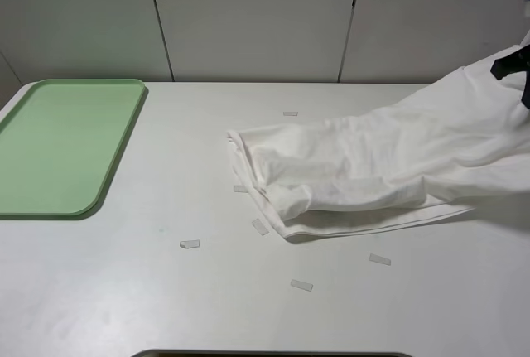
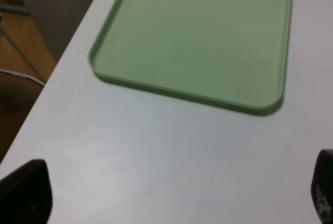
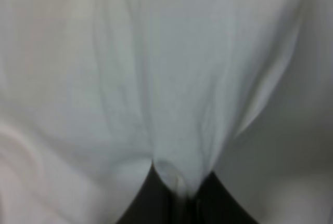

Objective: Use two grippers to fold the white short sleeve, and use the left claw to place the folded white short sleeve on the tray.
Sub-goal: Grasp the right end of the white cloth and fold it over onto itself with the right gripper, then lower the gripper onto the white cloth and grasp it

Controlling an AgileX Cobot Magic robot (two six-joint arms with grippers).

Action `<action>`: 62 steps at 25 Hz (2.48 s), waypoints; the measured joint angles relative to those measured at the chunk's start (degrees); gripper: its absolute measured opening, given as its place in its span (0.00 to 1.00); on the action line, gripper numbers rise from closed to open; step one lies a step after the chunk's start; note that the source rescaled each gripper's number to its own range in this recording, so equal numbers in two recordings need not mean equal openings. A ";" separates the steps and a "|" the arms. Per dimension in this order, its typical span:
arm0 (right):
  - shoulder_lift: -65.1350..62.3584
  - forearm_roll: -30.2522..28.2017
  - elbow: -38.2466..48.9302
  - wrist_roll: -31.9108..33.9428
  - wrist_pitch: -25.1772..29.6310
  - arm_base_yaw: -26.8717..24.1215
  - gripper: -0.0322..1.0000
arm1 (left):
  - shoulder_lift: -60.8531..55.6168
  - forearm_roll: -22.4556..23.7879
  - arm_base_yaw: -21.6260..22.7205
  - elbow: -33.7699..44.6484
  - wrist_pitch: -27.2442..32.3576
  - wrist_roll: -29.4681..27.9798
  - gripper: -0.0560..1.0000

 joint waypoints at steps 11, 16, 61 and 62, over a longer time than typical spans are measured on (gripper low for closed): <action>-0.11 -4.54 -1.26 4.45 4.40 6.52 0.04 | 0.00 0.13 0.00 0.00 -0.05 0.00 1.00; 0.13 -10.58 1.94 9.55 3.11 13.23 0.04 | 0.00 0.13 0.00 0.00 -0.05 0.00 1.00; -6.94 -8.32 3.03 22.12 8.93 29.83 1.00 | 0.00 0.13 0.00 0.00 -0.05 -0.04 1.00; -8.34 -7.30 3.03 21.60 9.44 29.83 1.00 | 0.00 0.13 0.00 0.00 -0.05 -0.04 1.00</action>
